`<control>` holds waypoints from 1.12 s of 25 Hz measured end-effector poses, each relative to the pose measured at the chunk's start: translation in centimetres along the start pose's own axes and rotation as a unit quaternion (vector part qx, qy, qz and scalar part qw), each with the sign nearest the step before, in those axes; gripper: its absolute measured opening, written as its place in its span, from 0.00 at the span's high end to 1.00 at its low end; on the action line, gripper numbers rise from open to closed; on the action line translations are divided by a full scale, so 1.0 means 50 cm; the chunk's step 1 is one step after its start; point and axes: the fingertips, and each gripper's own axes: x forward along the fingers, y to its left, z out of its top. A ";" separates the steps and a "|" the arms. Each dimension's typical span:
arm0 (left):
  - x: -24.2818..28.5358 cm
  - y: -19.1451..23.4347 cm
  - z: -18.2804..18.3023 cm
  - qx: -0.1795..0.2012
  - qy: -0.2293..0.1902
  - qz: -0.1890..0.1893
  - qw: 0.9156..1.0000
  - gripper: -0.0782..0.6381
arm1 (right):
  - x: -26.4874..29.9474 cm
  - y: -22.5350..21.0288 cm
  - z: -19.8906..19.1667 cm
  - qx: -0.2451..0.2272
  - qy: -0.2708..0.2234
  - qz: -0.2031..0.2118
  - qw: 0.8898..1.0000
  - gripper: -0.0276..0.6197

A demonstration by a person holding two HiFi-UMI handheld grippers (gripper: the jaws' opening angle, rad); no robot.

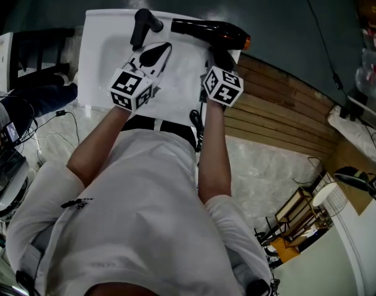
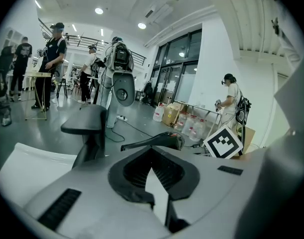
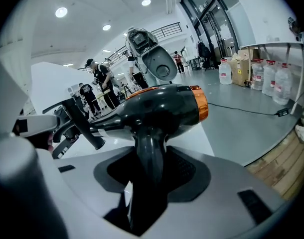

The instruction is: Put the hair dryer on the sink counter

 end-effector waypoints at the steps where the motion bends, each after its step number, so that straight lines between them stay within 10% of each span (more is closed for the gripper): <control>1: 0.000 0.002 -0.002 0.000 0.000 0.000 1.000 0.89 | 0.002 0.000 -0.003 0.000 0.001 -0.003 1.000 0.68; 28: -0.001 0.012 -0.012 0.000 0.010 -0.010 1.000 0.89 | 0.015 -0.008 -0.026 -0.032 0.029 -0.059 0.997 0.68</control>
